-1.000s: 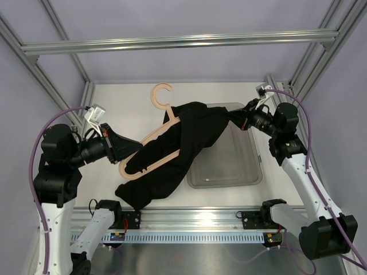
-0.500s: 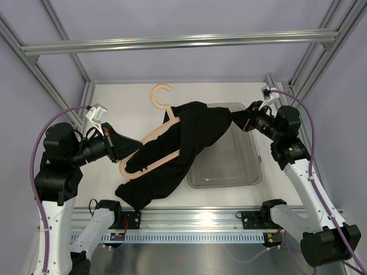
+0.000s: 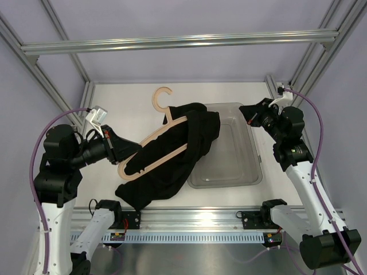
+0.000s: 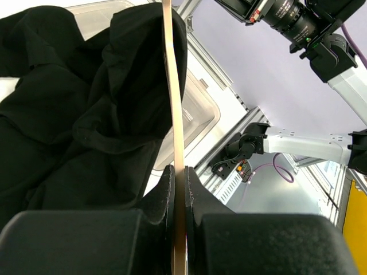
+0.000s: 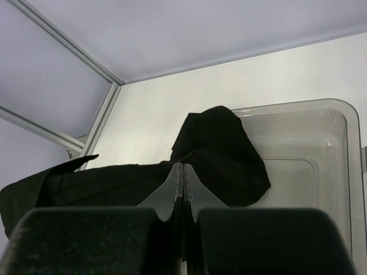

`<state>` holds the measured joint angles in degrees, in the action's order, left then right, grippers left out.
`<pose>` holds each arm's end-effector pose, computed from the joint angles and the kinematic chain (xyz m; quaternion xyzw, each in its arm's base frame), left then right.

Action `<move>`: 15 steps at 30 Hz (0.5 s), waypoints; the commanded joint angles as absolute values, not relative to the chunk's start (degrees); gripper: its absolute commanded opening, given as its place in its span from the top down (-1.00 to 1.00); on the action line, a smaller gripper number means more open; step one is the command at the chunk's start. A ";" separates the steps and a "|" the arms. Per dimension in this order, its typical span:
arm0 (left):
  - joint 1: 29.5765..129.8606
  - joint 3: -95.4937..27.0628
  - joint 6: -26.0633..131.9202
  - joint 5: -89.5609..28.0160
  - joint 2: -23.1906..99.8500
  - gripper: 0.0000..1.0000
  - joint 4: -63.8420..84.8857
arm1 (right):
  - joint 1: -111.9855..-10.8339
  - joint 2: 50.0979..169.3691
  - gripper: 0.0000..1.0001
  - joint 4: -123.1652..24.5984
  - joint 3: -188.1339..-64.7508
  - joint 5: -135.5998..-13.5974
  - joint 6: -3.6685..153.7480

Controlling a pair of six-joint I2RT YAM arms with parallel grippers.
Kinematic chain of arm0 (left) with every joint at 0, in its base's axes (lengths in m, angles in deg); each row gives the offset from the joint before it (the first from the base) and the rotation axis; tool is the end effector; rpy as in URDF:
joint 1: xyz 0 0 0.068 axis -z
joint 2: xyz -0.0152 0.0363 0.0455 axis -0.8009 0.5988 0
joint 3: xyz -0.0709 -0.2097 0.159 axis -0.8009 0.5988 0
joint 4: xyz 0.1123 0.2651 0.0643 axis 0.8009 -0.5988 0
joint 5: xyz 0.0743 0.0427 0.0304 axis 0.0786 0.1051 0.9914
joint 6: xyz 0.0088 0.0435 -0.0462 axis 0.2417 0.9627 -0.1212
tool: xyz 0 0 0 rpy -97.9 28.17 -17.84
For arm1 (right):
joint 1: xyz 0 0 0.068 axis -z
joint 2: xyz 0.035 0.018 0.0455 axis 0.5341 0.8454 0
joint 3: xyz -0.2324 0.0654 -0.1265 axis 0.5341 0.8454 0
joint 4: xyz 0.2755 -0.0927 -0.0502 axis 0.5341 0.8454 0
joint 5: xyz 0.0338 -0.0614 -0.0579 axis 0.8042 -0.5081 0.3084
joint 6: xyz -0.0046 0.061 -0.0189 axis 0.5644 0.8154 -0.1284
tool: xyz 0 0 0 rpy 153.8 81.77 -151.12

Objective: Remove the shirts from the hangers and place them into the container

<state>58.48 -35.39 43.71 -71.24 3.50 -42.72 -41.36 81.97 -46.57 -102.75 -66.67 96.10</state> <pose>0.1204 -0.0485 0.4536 0.1394 0.7645 -0.4461 0.4439 0.2602 0.0550 0.3683 0.0284 0.7339 0.3073 0.6052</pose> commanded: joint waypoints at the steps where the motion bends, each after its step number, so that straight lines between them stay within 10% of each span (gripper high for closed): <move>1: 58.58 -35.88 42.89 -73.40 2.74 1.00 -39.05 | -41.34 81.83 1.00 -46.98 -104.77 -67.39 95.12; 3: 58.58 -35.70 42.01 -73.57 2.13 1.00 -38.08 | -41.34 83.23 1.00 -46.63 -105.30 -64.15 94.07; 7: 58.49 -36.05 41.39 -74.45 1.77 1.00 -37.73 | -41.34 87.35 -0.28 -46.10 -107.76 -58.43 96.08; 15: 58.49 -38.51 41.22 -75.16 0.89 1.00 -39.04 | -41.25 100.71 -0.48 -38.72 -116.63 -55.00 104.33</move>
